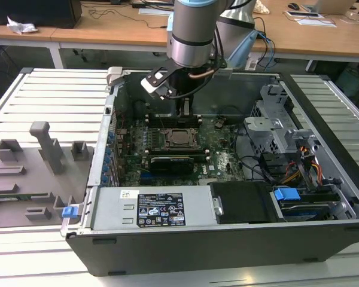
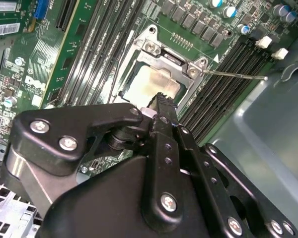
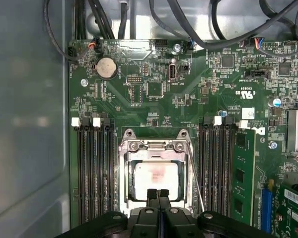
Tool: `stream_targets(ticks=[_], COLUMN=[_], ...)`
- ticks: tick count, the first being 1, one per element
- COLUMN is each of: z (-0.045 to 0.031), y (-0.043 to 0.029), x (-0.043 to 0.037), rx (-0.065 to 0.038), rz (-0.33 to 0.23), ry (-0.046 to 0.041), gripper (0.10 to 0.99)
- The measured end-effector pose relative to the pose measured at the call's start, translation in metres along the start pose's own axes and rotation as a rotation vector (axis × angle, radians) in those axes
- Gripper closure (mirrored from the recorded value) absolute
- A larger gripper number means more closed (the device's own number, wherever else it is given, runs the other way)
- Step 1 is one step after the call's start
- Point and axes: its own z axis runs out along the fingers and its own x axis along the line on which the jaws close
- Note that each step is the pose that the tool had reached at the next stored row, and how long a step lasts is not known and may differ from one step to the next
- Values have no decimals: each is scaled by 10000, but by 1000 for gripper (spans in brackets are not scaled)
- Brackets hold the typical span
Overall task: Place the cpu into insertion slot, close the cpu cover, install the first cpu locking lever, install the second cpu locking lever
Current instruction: 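Install the first cpu locking lever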
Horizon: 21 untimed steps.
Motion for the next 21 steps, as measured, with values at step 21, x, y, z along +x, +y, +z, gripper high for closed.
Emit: stream_targets(ticks=[21], z=[-340], y=[-18], x=[5], rx=[8], rz=[-1084], ry=[-33], gripper=[980])
